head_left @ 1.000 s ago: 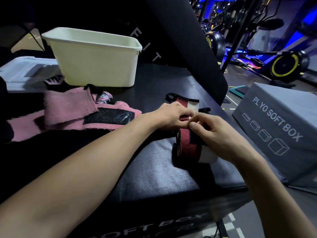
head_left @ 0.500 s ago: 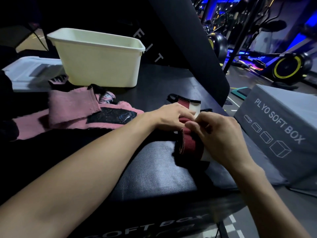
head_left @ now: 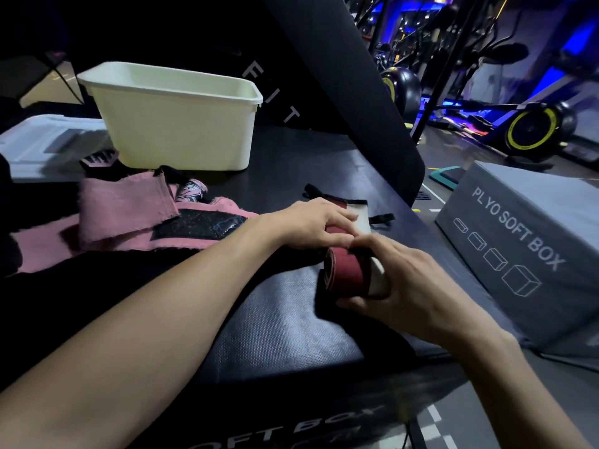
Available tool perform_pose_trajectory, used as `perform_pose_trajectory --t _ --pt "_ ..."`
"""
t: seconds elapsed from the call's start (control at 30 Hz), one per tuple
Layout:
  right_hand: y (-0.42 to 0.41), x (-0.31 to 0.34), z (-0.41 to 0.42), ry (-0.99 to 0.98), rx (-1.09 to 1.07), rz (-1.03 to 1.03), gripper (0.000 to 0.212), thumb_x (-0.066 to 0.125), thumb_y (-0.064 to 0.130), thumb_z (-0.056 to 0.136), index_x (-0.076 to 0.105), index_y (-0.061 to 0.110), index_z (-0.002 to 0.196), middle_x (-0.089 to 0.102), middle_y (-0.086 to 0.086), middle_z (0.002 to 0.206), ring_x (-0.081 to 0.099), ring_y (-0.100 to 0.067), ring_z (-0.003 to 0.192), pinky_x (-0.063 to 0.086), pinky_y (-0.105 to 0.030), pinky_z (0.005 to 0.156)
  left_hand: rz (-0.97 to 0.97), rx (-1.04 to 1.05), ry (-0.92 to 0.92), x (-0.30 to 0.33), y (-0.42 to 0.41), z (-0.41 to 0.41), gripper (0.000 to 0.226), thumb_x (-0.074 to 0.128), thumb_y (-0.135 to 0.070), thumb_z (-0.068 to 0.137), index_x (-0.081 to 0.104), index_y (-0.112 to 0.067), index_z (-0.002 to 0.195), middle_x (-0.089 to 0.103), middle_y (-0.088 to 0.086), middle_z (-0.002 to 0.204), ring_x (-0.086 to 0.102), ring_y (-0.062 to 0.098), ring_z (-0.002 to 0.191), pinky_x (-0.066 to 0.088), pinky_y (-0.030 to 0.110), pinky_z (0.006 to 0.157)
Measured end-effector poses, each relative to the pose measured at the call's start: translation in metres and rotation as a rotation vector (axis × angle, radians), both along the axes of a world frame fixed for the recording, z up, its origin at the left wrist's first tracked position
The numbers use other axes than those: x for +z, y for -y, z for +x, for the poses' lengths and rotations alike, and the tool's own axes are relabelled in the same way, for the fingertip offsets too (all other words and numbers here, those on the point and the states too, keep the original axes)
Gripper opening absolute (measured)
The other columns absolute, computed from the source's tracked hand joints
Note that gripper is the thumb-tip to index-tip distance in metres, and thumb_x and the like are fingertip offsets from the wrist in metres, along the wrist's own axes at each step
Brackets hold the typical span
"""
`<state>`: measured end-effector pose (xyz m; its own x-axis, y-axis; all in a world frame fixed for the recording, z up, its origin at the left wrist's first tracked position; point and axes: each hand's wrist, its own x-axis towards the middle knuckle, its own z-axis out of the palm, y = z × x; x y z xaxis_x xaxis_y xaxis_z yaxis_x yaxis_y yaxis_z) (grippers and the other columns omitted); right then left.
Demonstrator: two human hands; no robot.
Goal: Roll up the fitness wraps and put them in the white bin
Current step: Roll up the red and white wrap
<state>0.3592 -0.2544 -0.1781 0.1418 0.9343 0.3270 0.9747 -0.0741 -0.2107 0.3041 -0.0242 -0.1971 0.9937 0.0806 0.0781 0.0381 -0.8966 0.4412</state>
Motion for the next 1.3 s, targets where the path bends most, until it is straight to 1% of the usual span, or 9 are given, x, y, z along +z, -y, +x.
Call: perform_pose_trajectory --t 0.27,0.37,0.5,0.67,0.77,0.97,1.13,1.2,1.3 --pt "-0.002 0.006 0.000 -0.109 -0.020 -0.035 0.052 0.055 0.074 0.085 0.063 0.033 0.116 0.067 0.014 0.089 0.062 -0.009 0.077 0.051 -0.039 0.069 -0.110 -0.007 0.036 0.000 -0.004 0.003 0.021 0.068 -0.044 0.095 0.071 -0.057 0.111 0.057 -0.032 0.140 0.046 -0.007 0.136 0.029 0.049 0.121" --pt "-0.008 0.010 0.003 -0.180 -0.031 -0.040 0.045 0.055 0.070 0.086 0.068 0.032 0.107 0.066 0.017 0.083 0.062 -0.004 0.077 0.050 -0.031 0.069 -0.129 0.002 0.025 0.002 -0.004 0.002 0.018 0.064 -0.045 0.099 0.071 -0.059 0.108 0.054 -0.036 0.139 0.047 -0.007 0.135 0.028 0.048 0.121" --pt "-0.012 0.008 0.009 -0.223 0.006 -0.027 0.037 0.058 0.060 0.092 0.071 0.029 0.108 0.057 0.027 0.106 0.056 0.008 0.107 0.039 -0.010 0.087 -0.139 0.016 -0.015 0.006 -0.003 -0.002 0.031 0.062 -0.045 0.100 0.063 -0.072 0.086 0.050 -0.050 0.125 0.050 -0.011 0.122 0.031 0.046 0.121" --pt "-0.017 0.008 0.012 -0.351 -0.016 -0.031 0.032 0.057 0.057 0.092 0.071 0.031 0.103 0.065 0.023 0.097 0.064 -0.002 0.093 0.044 -0.018 0.077 -0.186 -0.015 0.001 0.003 -0.004 -0.001 0.024 0.063 -0.043 0.097 0.068 -0.065 0.107 0.053 -0.042 0.136 0.047 -0.004 0.137 0.028 0.047 0.122" --pt "-0.019 0.010 0.013 -0.392 -0.009 -0.023 0.038 0.056 0.060 0.093 0.072 0.031 0.113 0.072 0.017 0.102 0.068 -0.004 0.097 0.051 -0.026 0.084 -0.179 0.021 -0.022 0.005 -0.002 -0.004 0.025 0.064 -0.046 0.095 0.066 -0.065 0.112 0.064 -0.036 0.125 0.059 0.001 0.123 0.040 0.040 0.114" --pt "-0.031 0.011 0.020 -0.401 -0.078 -0.003 0.049 0.049 0.070 0.087 0.072 0.029 0.100 0.073 0.006 0.089 0.067 -0.009 0.087 0.053 -0.045 0.082 -0.212 0.057 -0.047 0.008 0.001 -0.007 0.023 0.066 -0.051 0.093 0.066 -0.062 0.113 0.072 -0.026 0.104 0.065 0.004 0.108 0.046 0.041 0.108" --pt "-0.039 0.016 0.022 -0.384 -0.113 -0.072 0.054 0.048 0.071 0.088 0.075 0.027 0.100 0.071 0.003 0.091 0.066 -0.012 0.088 0.052 -0.043 0.084 -0.229 0.071 -0.058 0.005 0.002 -0.006 0.026 0.065 -0.050 0.089 0.066 -0.064 0.112 0.072 -0.026 0.101 0.066 0.006 0.107 0.050 0.040 0.104" --pt "-0.042 0.017 0.021 -0.362 -0.138 -0.065 0.046 0.049 0.064 0.095 0.077 0.028 0.094 0.063 0.004 0.091 0.062 -0.010 0.085 0.048 -0.035 0.081 -0.227 0.068 -0.064 0.004 0.001 -0.005 0.033 0.063 -0.052 0.084 0.065 -0.063 0.115 0.073 -0.023 0.102 0.067 0.008 0.107 0.051 0.039 0.101" --pt "-0.047 0.017 0.019 -0.334 -0.163 -0.068 0.037 0.050 0.049 0.101 0.076 0.026 0.092 0.065 0.000 0.090 0.062 -0.014 0.084 0.048 -0.040 0.083 -0.218 0.070 -0.058 0.004 0.001 -0.005 0.033 0.062 -0.047 0.085 0.069 -0.052 0.117 0.073 -0.018 0.094 0.068 0.009 0.100 0.049 0.033 0.091"
